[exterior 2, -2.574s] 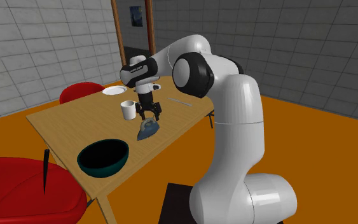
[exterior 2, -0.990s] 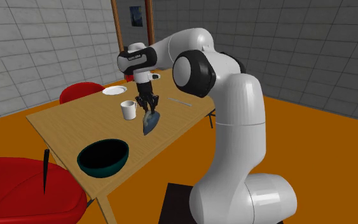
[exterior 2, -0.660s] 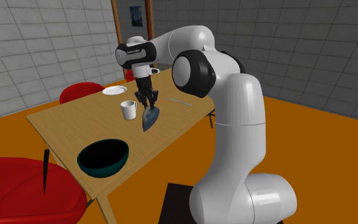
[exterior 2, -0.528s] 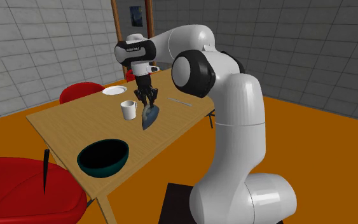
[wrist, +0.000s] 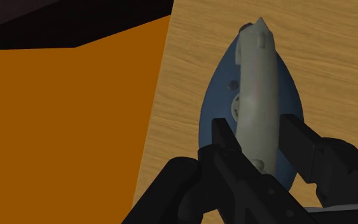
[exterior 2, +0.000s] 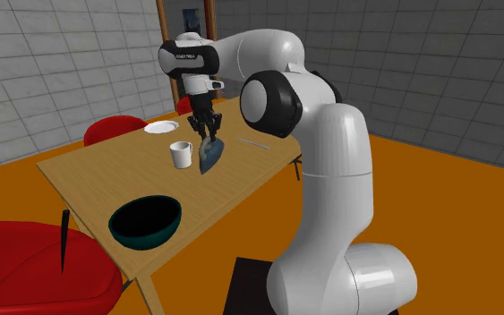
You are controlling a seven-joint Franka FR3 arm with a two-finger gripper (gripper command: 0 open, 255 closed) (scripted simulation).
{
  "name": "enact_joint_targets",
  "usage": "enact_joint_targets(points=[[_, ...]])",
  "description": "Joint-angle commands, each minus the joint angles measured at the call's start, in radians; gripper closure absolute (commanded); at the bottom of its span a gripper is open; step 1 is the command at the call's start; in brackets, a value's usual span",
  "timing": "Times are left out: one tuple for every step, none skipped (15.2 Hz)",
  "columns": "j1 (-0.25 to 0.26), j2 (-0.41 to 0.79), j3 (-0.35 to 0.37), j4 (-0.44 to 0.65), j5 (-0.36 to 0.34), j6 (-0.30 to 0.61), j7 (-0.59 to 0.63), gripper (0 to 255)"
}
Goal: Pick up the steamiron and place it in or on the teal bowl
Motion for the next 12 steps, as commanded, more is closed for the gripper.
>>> enact_joint_targets(points=[[0.006, 0.005, 0.0, 0.035, -0.002, -0.03, -0.002, 255], [0.009, 0.008, 0.0, 0.054, -0.004, -0.045, -0.002, 255], [0.013, 0.012, 0.0, 0.073, -0.005, -0.061, -0.003, 255], [0.018, 0.016, 0.0, 0.093, -0.007, -0.077, -0.003, 255], [0.022, 0.02, -0.001, 0.114, -0.009, -0.093, -0.004, 255], [0.026, 0.024, -0.001, 0.129, -0.011, -0.105, -0.004, 255], [0.023, -0.006, 0.008, 0.084, 0.004, -0.089, 0.012, 255], [0.022, -0.035, 0.016, 0.042, 0.018, -0.074, 0.028, 255], [0.023, -0.061, 0.024, 0.004, 0.031, -0.061, 0.044, 255], [0.024, -0.086, 0.032, -0.032, 0.045, -0.05, 0.059, 255], [0.026, -0.11, 0.04, -0.064, 0.058, -0.039, 0.075, 255], [0.029, -0.132, 0.048, -0.095, 0.071, -0.029, 0.09, 255]])
